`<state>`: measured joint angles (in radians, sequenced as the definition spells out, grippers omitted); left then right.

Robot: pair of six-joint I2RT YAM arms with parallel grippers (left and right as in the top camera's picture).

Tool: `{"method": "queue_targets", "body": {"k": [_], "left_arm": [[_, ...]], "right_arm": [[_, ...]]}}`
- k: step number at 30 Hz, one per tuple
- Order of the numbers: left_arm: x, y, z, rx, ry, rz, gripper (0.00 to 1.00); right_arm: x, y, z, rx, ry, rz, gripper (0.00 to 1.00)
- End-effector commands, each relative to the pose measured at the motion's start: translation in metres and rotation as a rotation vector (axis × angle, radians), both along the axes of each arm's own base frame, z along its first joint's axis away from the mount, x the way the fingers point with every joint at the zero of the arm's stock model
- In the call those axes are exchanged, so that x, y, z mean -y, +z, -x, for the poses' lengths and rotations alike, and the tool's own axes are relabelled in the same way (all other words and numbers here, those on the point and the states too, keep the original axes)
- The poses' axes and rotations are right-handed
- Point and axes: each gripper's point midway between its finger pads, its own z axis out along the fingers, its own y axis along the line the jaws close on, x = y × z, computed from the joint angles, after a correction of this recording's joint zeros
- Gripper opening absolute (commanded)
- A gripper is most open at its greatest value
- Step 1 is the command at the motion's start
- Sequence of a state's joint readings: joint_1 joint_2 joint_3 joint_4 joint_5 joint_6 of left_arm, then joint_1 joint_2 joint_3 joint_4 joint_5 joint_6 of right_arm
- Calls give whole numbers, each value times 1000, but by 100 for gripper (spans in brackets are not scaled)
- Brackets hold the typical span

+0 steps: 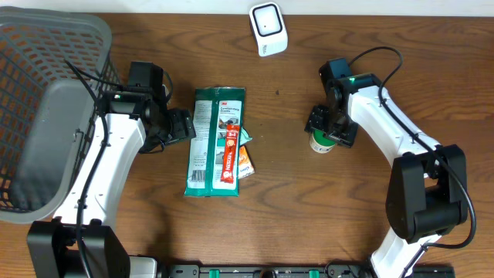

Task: Scan the item barcode
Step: 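Carry the jar with the right gripper toward the white scanner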

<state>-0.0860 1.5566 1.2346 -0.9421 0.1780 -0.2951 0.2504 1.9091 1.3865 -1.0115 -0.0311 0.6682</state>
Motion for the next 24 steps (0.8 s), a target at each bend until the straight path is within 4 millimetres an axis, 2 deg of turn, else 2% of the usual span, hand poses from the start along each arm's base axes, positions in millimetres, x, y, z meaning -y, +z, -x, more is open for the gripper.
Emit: {"method": "queue_targets", "body": {"k": [1, 18, 22, 24], "left_arm": [[-1, -3, 1, -13, 2, -4, 86], [-1, -3, 1, -13, 2, -4, 86], [-1, -3, 1, -13, 2, -4, 86], [0, -3, 1, -13, 2, -3, 86]], "right_arm": [[0, 0, 0, 2, -32, 4, 78], [1, -11, 3, 4, -51, 8, 79], [1, -11, 4, 2, -46, 9, 72], [1, -11, 6, -6, 13, 13, 59]]}}
